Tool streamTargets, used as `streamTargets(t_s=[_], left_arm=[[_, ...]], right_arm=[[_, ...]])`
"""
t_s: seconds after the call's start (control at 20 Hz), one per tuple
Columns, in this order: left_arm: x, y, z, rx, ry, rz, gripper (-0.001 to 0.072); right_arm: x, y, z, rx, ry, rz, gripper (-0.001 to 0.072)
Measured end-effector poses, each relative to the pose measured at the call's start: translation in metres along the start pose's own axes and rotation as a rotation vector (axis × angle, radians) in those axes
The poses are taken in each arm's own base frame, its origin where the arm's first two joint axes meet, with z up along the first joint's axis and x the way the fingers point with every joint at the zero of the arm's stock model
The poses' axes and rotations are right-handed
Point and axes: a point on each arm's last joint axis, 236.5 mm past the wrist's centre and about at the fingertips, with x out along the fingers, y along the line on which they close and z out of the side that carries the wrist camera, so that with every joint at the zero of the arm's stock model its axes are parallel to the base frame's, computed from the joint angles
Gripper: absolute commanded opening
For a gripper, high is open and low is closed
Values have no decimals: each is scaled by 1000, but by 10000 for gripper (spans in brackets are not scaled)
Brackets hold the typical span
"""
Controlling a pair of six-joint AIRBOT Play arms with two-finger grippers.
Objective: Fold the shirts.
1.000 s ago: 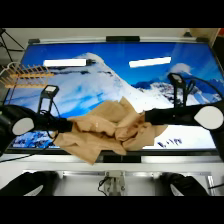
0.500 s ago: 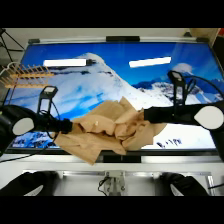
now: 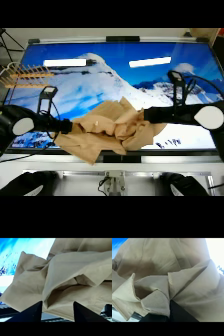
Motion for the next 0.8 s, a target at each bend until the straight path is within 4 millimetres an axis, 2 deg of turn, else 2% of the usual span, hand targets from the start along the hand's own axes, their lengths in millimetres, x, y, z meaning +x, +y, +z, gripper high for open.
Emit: streamTargets(t_s=[0.8], left_arm=[[0,0,0,0,0,0,493]], right_arm=[[0,-1,-9,-33,40,-3,60]])
